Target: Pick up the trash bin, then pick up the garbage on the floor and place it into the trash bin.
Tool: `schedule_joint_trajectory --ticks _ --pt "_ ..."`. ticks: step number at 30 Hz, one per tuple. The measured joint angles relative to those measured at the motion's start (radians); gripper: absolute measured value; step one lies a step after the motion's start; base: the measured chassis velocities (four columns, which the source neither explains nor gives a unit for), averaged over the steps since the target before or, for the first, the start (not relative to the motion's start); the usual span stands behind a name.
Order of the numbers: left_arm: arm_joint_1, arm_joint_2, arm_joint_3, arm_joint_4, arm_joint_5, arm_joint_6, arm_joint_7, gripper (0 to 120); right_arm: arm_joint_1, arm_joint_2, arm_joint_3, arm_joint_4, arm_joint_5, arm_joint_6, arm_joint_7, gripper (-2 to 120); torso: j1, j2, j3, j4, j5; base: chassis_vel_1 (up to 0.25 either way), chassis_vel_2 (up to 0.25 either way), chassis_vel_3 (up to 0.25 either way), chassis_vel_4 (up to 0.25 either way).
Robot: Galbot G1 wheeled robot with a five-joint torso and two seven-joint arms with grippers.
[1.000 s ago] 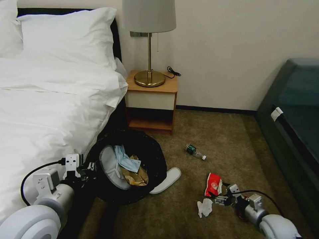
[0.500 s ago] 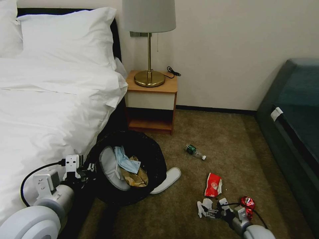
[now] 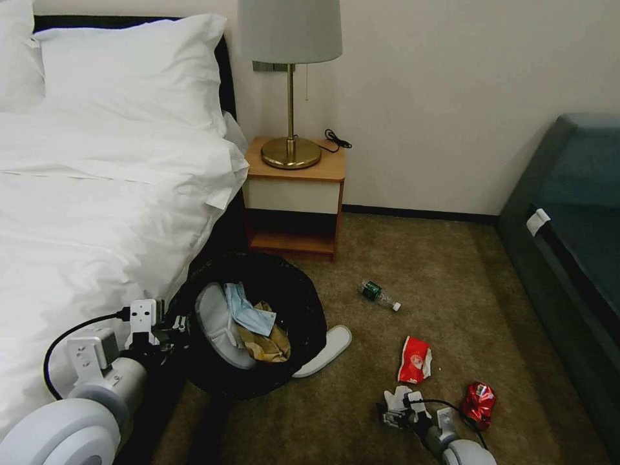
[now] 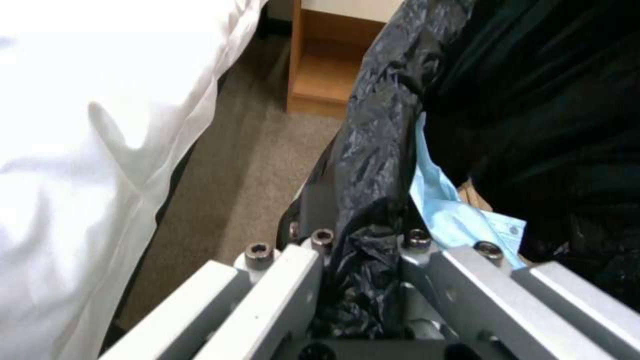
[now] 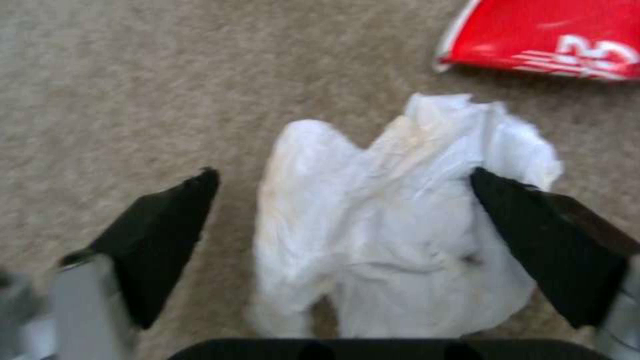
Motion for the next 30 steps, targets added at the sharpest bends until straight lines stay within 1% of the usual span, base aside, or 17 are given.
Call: schedule_joint_trajectory --ticks 1,4,5,8,9,11,12,15,16,18,19,21,22,25,26,28,30 --pt "0.000 0.000 0.000 0.000 0.000 0.000 0.000 2 0.000 0.000 0.000 0.000 0.000 0.000 0.000 93 0.000 0.000 0.000 0.0000 0.0000 0.000 0.000 0.000 0.000" --pt "-0.002 0.000 0.003 0.000 0.000 0.000 0.001 2 -0.002 -0.003 0.000 -0.005 0.003 0.002 0.018 77 0.000 0.000 0.000 -0.0004 -0.0008 0.000 0.000 0.000 0.000" --pt "-0.002 0.000 0.003 0.000 0.000 0.000 0.001 2 -0.002 -0.003 0.000 -0.005 0.003 0.002 0.018 77 0.000 0.000 0.000 -0.0004 -0.0008 0.000 0.000 0.000 0.000" --pt "-0.002 0.000 0.003 0.000 0.000 0.000 0.001 2 0.003 0.000 0.000 -0.018 0.003 0.008 0.037 62 0.000 0.000 0.000 -0.0007 -0.0014 0.000 0.000 0.000 0.000" --pt "-0.002 0.000 0.003 0.000 0.000 0.000 0.001 2 0.003 0.000 0.000 -0.018 0.003 0.008 0.037 62 0.000 0.000 0.000 -0.0007 -0.0014 0.000 0.000 0.000 0.000" --pt "-0.002 0.000 0.003 0.000 0.001 0.000 0.001 2 0.003 0.005 0.000 -0.019 0.003 0.009 0.052 53 0.000 0.000 0.000 -0.0008 -0.0012 0.000 0.000 0.000 0.000" --pt "-0.002 0.000 0.003 0.000 0.001 0.000 0.001 2 0.003 0.005 0.000 -0.019 0.003 0.009 0.052 53 0.000 0.000 0.000 -0.0008 -0.0012 0.000 0.000 0.000 0.000" --pt "-0.002 0.000 0.000 0.000 0.001 0.000 0.001 2 0.000 0.008 0.001 -0.005 0.002 0.009 0.070 38 0.000 0.000 0.000 -0.0007 -0.0006 0.000 0.000 0.000 0.000" --pt "-0.002 0.000 0.000 0.000 0.001 0.000 0.001 2 0.000 0.008 0.001 -0.005 0.002 0.009 0.070 38 0.000 0.000 0.000 -0.0007 -0.0006 0.000 0.000 0.000 0.000" --pt "-0.002 0.000 -0.001 0.000 0.001 0.000 0.001 2 -0.005 0.010 0.000 0.011 0.002 0.008 0.080 28 0.000 0.000 0.000 0.0001 0.0008 0.000 0.000 0.000 0.000" --pt "-0.002 0.000 -0.001 0.000 0.001 0.000 0.001 2 -0.005 0.010 0.000 0.011 0.002 0.008 0.080 28 0.000 0.000 0.000 0.0001 0.0008 0.000 0.000 0.000 0.000" --pt "-0.002 -0.002 -0.002 0.000 0.002 0.000 0.001 2 -0.020 0.010 -0.003 0.047 0.004 0.005 0.094 16 0.000 0.000 0.000 0.0007 0.0019 0.000 0.000 0.000 0.000" --pt "-0.002 -0.002 -0.002 0.000 0.002 0.000 0.001 2 -0.020 0.010 -0.003 0.047 0.004 0.005 0.094 16 0.000 0.000 0.000 0.0007 0.0019 0.000 0.000 0.000 0.000" --pt "-0.002 -0.003 -0.001 0.000 0.003 0.000 0.001 2 -0.032 0.005 -0.001 0.092 0.011 0.002 0.103 7 0.000 0.000 0.000 0.0005 0.0013 0.000 0.000 0.000 0.000" --pt "-0.002 -0.003 -0.001 0.000 0.003 0.000 0.001 2 -0.041 0.001 0.002 0.122 0.021 -0.006 0.107 1 0.000 0.000 0.000 0.0003 0.0008 0.000 0.000 0.000 0.000" --pt "-0.003 -0.003 0.000 0.000 0.003 0.000 0.001 2 -0.050 -0.005 0.006 0.158 0.032 -0.015 0.111 0 0.000 0.000 0.000 -0.0002 0.0008 0.000 0.000 0.000 0.000" --pt "-0.004 -0.003 0.000 0.000 0.003 0.000 0.000 2 -0.068 -0.017 0.026 0.244 0.040 -0.041 0.112 0 0.000 0.000 0.000 -0.0001 0.0005 0.000 0.000 0.000 0.000"
